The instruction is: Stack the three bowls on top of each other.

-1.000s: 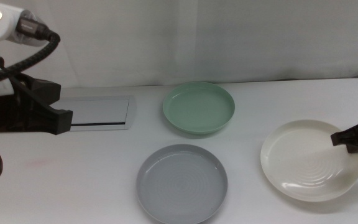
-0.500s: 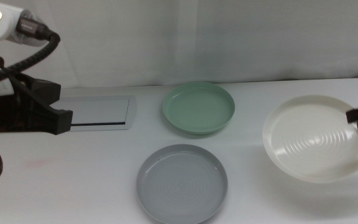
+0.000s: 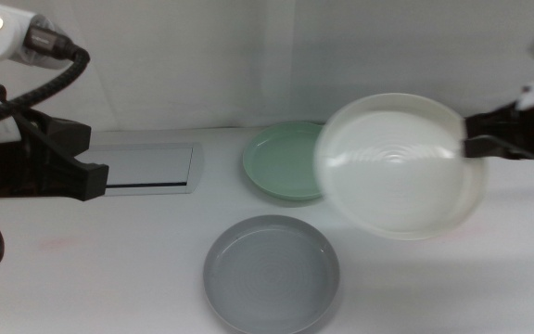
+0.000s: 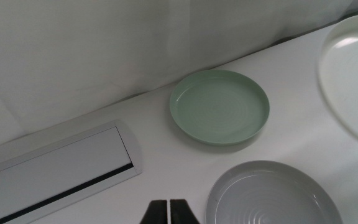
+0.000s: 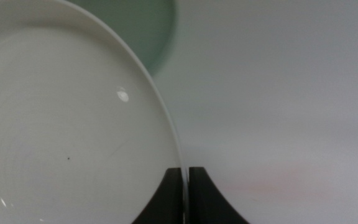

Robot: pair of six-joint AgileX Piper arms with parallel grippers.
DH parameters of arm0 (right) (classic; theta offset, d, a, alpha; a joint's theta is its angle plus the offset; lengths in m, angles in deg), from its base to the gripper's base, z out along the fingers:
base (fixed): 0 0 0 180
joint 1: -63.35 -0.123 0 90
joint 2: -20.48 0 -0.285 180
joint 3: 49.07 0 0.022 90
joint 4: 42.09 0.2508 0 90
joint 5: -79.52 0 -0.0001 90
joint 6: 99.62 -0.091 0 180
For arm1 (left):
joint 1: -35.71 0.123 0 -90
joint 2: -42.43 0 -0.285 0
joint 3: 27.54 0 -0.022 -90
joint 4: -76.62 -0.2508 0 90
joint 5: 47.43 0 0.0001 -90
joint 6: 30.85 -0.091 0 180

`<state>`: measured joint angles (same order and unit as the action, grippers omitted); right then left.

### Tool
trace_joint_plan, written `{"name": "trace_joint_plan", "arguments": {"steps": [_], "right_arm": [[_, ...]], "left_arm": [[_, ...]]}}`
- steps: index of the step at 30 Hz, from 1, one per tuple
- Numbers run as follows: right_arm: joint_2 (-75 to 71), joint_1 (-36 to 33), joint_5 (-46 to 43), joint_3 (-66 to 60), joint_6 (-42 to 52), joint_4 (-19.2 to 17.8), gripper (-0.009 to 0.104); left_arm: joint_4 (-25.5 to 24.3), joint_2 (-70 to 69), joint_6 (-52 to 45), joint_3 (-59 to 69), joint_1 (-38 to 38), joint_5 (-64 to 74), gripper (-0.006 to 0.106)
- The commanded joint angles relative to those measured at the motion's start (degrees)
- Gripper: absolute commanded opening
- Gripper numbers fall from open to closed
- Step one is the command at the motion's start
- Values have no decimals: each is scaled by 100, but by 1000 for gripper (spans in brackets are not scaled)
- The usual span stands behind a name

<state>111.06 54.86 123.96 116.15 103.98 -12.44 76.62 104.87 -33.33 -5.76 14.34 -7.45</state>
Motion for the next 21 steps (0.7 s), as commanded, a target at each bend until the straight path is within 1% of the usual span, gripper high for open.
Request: {"name": "trace_joint_plan", "arguments": {"steps": [1, 4, 8, 10, 14, 21], "right_arm": [[102, -398, -168, 140, -156, 95, -2], [299, -881, -274, 292, -378, 80, -2], [703, -1340, -277, 624, -480, 66, -2], [1034, -1623, -221, 863, -625, 4, -2], [1445, -1910, -94, 1012, -880, -201, -2], [1942, -2210, -139, 1012, -934, -209, -2]], "left_arm": [[80, -21, 57, 22, -34, -24, -3], [79, -21, 57, 22, -34, -24, -3], [79, -21, 57, 22, -34, -11, -3], [79, -21, 57, 22, -34, 26, -3], [79, -21, 57, 22, -34, 26, -3], [79, -21, 57, 22, -34, 26, -3]]}}
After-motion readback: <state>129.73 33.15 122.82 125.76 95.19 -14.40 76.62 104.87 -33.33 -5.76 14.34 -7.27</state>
